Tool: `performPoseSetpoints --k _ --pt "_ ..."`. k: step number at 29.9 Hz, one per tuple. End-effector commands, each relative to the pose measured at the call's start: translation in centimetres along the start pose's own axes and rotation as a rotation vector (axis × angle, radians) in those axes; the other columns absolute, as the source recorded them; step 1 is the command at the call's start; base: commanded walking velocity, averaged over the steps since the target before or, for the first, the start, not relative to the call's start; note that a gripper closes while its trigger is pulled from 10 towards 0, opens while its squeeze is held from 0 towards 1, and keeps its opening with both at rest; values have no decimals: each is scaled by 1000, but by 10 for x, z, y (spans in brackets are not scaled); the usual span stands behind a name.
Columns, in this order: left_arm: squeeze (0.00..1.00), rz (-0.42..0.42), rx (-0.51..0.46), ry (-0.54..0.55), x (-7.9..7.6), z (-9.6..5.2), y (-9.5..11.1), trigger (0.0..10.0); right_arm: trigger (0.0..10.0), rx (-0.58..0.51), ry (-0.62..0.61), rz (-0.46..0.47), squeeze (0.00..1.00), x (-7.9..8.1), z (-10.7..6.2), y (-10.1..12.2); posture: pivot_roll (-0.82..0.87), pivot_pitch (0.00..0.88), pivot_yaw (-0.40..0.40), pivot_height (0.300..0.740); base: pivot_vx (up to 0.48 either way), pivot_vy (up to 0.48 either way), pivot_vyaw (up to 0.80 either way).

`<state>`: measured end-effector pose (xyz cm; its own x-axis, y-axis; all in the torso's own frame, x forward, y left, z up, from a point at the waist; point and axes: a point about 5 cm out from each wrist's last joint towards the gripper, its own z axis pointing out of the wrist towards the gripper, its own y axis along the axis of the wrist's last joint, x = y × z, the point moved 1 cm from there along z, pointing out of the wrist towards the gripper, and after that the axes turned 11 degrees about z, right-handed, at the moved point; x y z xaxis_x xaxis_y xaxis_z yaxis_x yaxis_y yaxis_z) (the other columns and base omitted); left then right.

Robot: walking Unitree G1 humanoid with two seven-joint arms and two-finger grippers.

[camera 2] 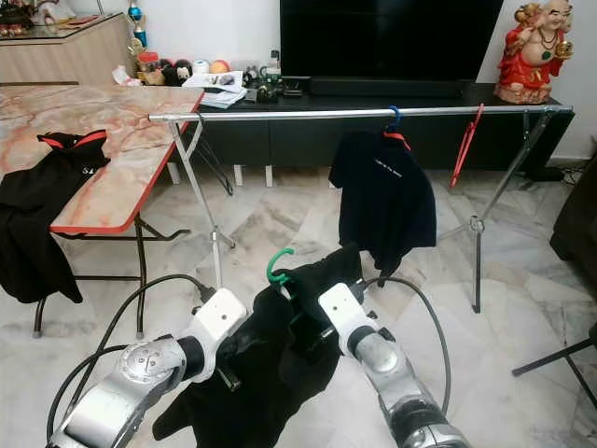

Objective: Hang hanger

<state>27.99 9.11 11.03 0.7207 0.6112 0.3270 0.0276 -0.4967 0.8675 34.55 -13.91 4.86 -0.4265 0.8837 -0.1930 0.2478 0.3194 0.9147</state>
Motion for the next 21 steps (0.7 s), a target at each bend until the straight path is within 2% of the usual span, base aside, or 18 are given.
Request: performPoseSetpoints --k 1,11,21 --pt "0 27 -14 50 10 -1 5 10000 0 -16 -4 -11 0 -2 3 8 158 0 -18 740 0 0 0" --pt "0 30 5 79 14 0 2 10000 0 -17 -4 -10 0 -1 3 9 155 0 -16 740 0 0 0" --pt "0 16 -23 81 15 0 6 10000 0 -17 -25 -5 0 -6 2 10 157 0 -15 740 0 0 0"
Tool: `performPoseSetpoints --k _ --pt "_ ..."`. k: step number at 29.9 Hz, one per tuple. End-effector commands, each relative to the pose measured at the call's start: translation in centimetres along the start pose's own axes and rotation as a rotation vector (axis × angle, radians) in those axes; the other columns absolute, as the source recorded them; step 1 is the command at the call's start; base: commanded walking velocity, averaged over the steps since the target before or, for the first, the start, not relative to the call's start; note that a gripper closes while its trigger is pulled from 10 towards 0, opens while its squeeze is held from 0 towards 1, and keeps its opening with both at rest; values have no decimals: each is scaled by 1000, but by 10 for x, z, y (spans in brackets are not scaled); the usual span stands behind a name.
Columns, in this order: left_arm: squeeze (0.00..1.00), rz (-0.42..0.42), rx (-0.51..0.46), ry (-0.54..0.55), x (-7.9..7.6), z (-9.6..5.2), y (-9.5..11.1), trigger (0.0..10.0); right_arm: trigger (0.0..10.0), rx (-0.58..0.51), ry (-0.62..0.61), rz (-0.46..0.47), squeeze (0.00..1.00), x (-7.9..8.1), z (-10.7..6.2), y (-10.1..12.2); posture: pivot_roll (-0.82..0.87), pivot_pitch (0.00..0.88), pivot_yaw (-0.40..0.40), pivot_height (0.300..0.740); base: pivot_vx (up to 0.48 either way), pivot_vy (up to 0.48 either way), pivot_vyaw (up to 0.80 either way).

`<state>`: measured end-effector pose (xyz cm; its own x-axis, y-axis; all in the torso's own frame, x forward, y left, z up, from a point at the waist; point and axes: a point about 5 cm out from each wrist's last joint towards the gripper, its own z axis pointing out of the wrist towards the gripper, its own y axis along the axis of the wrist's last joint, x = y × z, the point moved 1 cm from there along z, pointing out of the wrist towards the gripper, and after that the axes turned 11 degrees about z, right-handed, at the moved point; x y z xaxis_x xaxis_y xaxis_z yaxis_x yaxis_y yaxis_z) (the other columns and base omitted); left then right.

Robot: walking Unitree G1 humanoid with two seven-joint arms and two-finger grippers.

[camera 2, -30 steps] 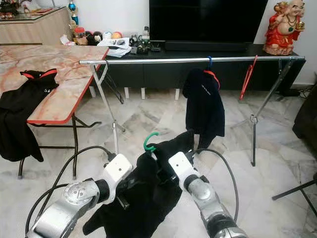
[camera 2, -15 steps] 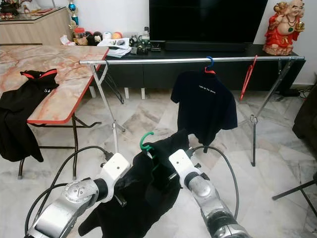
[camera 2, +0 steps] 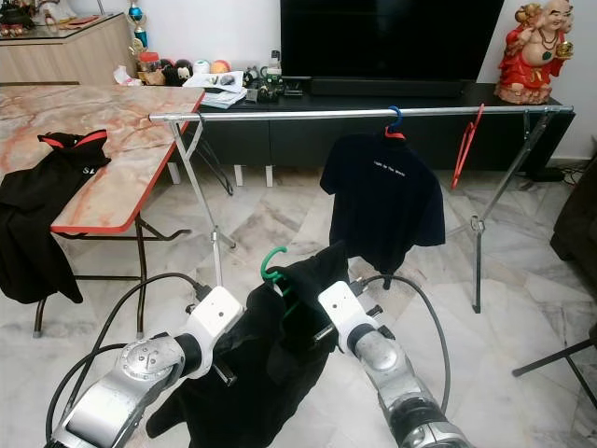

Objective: Hang hanger

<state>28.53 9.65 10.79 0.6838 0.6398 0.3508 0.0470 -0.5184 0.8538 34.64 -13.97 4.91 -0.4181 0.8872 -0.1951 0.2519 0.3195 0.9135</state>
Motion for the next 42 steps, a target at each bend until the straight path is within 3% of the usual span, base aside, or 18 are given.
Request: performPoseSetpoints --k 1,5,10,11,18,24,27,28,31,34,39,42 --pt "0 2 -63 25 9 -2 11 10000 0 -26 -29 -8 0 -8 2 11 157 0 -15 740 0 0 0" --pt "0 8 -63 20 13 -6 9 10000 0 -30 -54 -10 0 -15 1 14 157 0 -16 740 0 0 0" --pt "0 62 -52 -79 15 -18 2 10000 0 -29 -92 -26 0 -30 -2 17 155 0 -19 740 0 0 0" --pt "0 122 6 -152 17 -27 -9 10000 0 -23 -106 -42 0 -38 -4 19 156 0 -22 740 0 0 0" --pt "0 240 111 -294 19 -47 -33 10000 0 -17 -136 -70 0 -53 -8 23 156 0 -23 740 0 0 0" --pt "0 260 83 -477 22 -81 -43 10000 0 21 -173 -100 0 -72 -16 19 155 0 -28 740 0 0 0" --pt "0 242 64 -491 25 -88 -42 10000 0 37 -175 -109 0 -75 -18 17 154 0 -28 740 0 0 0" --pt "0 224 18 -501 29 -93 -37 10000 0 59 -185 -120 0 -80 -21 14 153 0 -29 740 0 0 0" --pt "0 173 -68 -497 34 -100 -28 10000 0 76 -199 -116 0 -86 -24 10 153 0 -31 740 0 0 0" --pt "0 183 -116 -530 35 -107 -23 10000 0 94 -211 -117 0 -91 -28 6 157 0 -33 740 0 0 0" --pt "0 207 -150 -605 31 -114 -19 10000 0 118 -232 -119 0 -98 -33 1 155 0 -36 740 0 0 0" --pt "0 220 -103 -664 28 -118 -24 10000 0 127 -248 -122 0 -103 -36 0 155 0 -36 740 0 0 0"
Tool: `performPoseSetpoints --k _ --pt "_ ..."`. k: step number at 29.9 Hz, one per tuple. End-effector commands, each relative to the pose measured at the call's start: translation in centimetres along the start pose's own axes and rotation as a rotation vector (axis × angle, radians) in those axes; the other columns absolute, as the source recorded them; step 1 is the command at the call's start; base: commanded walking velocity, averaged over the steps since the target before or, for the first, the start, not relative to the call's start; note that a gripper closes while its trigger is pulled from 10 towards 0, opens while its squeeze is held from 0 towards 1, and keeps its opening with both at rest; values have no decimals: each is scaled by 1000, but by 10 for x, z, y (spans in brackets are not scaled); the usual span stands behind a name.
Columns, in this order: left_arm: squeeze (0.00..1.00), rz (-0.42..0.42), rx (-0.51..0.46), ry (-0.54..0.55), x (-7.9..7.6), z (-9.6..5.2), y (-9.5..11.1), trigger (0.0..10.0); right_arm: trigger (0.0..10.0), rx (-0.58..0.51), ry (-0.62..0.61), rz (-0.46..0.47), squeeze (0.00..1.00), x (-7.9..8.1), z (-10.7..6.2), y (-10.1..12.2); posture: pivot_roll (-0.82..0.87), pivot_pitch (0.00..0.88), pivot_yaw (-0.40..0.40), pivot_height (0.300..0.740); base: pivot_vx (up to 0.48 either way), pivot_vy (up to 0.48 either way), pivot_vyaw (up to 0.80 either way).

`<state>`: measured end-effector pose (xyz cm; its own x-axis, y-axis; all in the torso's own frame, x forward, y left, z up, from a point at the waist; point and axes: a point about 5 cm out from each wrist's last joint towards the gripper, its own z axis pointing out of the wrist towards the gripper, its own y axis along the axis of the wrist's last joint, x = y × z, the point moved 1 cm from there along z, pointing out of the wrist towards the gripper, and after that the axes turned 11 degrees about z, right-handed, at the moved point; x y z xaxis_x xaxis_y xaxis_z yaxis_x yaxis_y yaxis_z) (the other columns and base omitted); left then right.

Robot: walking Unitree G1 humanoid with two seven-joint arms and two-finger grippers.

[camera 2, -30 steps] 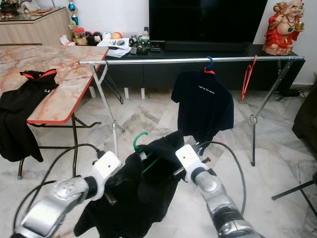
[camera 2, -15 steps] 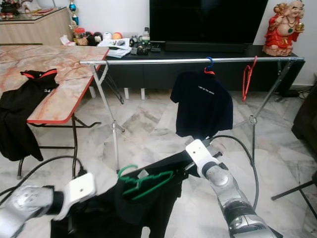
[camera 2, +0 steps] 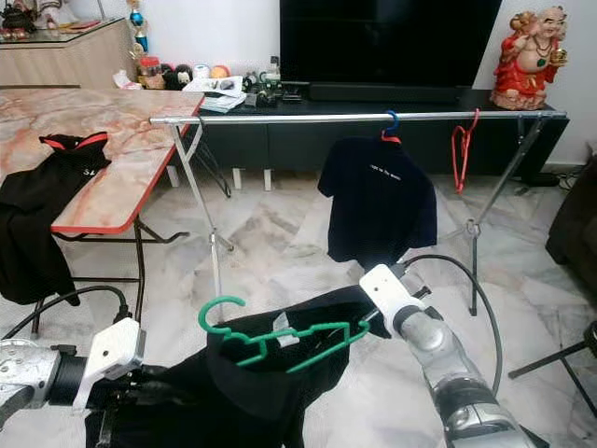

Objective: Hang hanger

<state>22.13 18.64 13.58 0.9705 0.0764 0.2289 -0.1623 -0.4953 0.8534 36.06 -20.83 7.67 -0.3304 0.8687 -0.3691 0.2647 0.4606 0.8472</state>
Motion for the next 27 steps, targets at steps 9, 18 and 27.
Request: performPoseSetpoints --k 9,18,27 --pt "0 26 -73 82 11 -10 6 10000 0 73 -120 25 0 -36 -13 -15 154 0 -39 740 0 0 0" --pt "0 -10 -166 254 24 -18 10 10000 0 87 -115 43 0 -32 -13 -21 159 0 -41 740 0 0 0" --pt "0 -33 -203 318 30 -8 8 10000 3020 77 -112 124 0 -30 -13 -22 158 0 -40 740 0 0 0"
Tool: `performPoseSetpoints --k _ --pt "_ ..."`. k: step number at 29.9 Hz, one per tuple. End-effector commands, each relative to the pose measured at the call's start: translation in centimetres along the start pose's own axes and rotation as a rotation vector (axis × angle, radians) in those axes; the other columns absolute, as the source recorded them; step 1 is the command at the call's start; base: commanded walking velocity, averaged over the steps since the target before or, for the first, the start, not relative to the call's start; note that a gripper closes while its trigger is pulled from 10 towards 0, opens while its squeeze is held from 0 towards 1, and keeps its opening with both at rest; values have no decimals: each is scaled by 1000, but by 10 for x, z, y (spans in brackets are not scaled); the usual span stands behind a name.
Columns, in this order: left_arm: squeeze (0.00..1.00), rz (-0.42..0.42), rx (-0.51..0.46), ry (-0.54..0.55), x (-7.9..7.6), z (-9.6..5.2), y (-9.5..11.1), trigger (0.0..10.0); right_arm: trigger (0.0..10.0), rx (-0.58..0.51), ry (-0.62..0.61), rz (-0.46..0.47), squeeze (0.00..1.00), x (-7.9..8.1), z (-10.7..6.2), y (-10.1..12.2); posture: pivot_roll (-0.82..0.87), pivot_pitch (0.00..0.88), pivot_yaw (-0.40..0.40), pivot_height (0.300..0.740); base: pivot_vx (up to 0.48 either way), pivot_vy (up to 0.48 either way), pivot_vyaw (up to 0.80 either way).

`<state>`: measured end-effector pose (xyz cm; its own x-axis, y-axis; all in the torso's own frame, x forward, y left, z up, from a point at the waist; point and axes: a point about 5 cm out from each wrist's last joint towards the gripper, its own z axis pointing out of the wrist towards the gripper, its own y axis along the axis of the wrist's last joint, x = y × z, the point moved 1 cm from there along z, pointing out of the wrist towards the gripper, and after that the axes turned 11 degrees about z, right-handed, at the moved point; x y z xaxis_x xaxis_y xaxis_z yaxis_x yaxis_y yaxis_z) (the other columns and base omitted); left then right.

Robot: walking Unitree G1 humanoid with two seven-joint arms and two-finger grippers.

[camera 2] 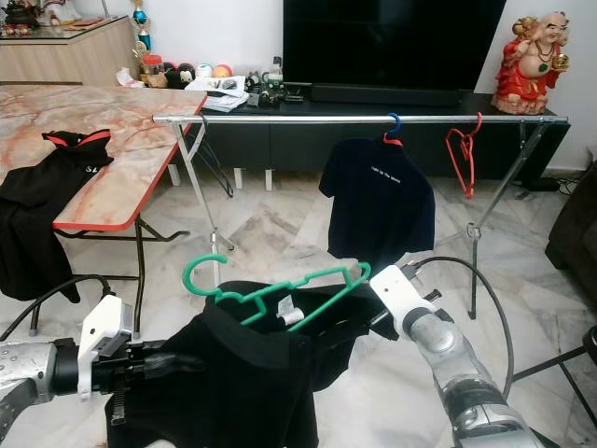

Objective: Hang hanger

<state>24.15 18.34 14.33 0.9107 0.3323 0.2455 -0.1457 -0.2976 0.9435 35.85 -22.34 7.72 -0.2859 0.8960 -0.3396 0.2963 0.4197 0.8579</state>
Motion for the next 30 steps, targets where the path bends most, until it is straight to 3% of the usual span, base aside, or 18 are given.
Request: performPoseSetpoints --k 1,2,3,8,9,10,13,16,21,25,30 --pt "0 58 -21 85 13 -2 7 10000 10000 58 -15 95 0 -10 -6 -14 158 0 -40 740 0 0 0" --pt "0 55 -38 95 13 2 9 10000 10000 54 67 102 1000 0 -5 -14 158 0 -40 740 0 0 0" --pt "0 55 -38 95 13 2 9 10000 10000 54 67 102 1000 0 -5 -14 158 0 -40 740 0 0 0" --pt "0 46 -73 128 15 17 10 10000 10000 36 386 2 1000 36 -7 -12 153 0 -40 740 0 0 0" --pt "0 46 -73 128 15 17 10 10000 10000 36 386 2 1000 36 -7 -12 153 0 -40 740 0 0 0" --pt "0 40 -92 141 15 24 10 10000 10000 45 499 -32 1000 47 -10 -13 152 0 -40 740 0 0 0" --pt "0 36 -104 146 14 28 11 10000 10000 53 547 -48 1000 52 -12 -15 153 0 -42 740 0 0 0" --pt "0 0 -167 131 7 45 17 10000 10000 89 615 -109 1000 60 -14 -20 154 0 -43 740 0 0 0" --pt "0 -19 -200 134 4 56 20 10000 10000 82 654 -116 1000 63 -15 -17 153 0 -42 740 0 0 0" --pt "0 -66 -288 289 13 84 27 10000 10000 -26 780 -85 1000 70 -21 4 145 0 -40 740 0 0 0" --pt "0 -81 -318 379 20 93 30 10000 10000 -44 804 -102 1000 69 -25 7 142 0 -39 740 0 0 0"
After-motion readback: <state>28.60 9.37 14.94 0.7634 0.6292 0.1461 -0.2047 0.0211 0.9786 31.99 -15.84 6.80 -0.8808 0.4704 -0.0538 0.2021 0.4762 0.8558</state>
